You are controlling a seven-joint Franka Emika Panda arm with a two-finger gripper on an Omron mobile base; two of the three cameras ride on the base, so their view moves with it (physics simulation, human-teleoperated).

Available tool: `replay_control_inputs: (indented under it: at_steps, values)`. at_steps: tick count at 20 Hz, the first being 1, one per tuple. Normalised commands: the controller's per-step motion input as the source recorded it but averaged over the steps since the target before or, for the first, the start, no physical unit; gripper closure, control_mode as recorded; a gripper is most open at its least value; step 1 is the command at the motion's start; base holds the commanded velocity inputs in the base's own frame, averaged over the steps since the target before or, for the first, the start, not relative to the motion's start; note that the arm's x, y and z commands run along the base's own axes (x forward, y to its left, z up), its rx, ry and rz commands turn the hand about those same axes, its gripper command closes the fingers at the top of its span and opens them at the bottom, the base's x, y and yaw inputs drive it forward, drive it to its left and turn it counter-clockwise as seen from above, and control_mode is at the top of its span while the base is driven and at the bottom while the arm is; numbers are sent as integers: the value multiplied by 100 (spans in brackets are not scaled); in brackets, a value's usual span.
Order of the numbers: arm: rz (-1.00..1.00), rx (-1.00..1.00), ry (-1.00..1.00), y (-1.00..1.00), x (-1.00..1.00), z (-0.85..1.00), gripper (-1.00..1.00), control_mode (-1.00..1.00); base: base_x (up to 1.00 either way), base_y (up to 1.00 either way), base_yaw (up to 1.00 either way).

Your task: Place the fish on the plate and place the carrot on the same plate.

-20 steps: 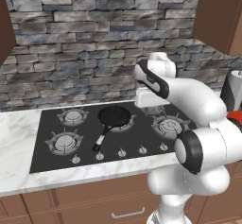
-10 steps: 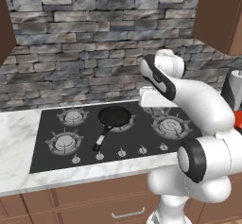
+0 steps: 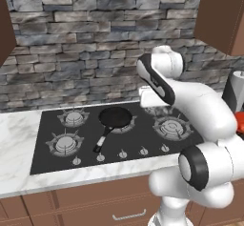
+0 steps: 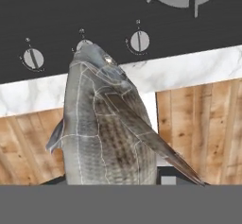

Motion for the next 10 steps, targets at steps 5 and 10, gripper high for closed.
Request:
replay_control_inputs:
  at_steps: [5,10]
  values:
    - [0,-3,-7,-22,-41,31,100,-100,0,0,0]
    - [2,0,-9,-21,-39,12,100,-100,0,0,0]
